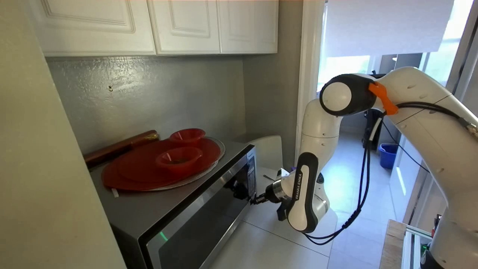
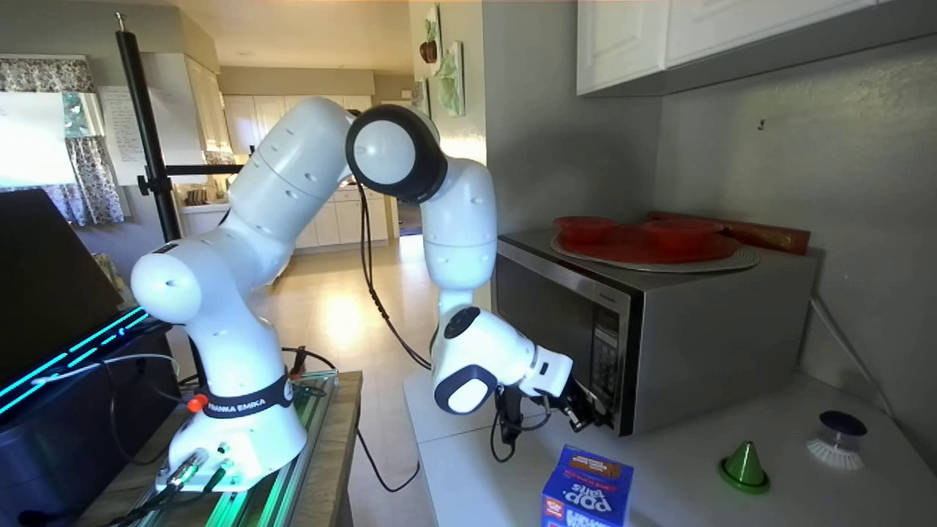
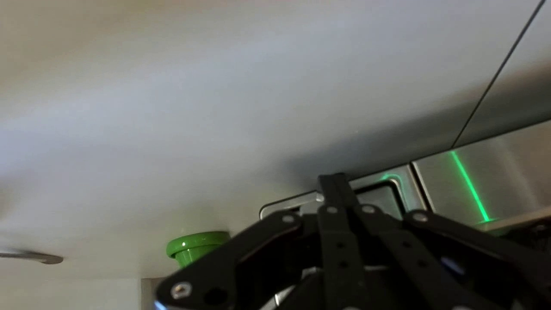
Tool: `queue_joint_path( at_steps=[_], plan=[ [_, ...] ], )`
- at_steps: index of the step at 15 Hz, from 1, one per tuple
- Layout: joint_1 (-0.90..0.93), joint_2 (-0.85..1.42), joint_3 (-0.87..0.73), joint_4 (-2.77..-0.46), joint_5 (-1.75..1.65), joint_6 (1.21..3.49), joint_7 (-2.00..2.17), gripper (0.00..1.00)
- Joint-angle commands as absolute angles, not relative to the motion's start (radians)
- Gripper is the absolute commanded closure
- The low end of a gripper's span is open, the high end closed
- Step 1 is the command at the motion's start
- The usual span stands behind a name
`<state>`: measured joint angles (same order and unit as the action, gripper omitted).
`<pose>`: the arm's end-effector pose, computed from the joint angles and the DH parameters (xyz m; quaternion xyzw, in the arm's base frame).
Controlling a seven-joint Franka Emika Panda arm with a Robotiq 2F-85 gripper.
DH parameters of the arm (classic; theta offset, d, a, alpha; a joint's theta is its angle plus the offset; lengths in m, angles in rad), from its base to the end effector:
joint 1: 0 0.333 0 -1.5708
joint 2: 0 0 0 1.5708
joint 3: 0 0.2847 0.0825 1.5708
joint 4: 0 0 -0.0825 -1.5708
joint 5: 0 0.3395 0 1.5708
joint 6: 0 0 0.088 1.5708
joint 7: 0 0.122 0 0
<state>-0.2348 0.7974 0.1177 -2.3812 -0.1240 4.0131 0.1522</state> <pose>0.4803 -0.0366 0.1178 -0.9051 0.0999 -0.4080 0.0654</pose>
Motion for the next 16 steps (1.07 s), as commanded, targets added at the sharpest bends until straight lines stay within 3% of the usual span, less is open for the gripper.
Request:
queue_joint_path(
  at_steps=[1, 5, 10, 16],
  plan=[
    [-0.229, 0.816, 0.134, -2.27, -0.163, 4.063, 0.206, 1.0],
    [-0.237, 0.777, 0.144, -2.283, -0.153, 4.014, 0.242, 1.0],
    [-0.097, 0.641, 0.002, -2.365, 0.011, 3.658, 0.079, 1.0],
    [0.243, 0.612, -0.341, -2.339, 0.173, 3.358, -0.104, 1.0]
  ],
)
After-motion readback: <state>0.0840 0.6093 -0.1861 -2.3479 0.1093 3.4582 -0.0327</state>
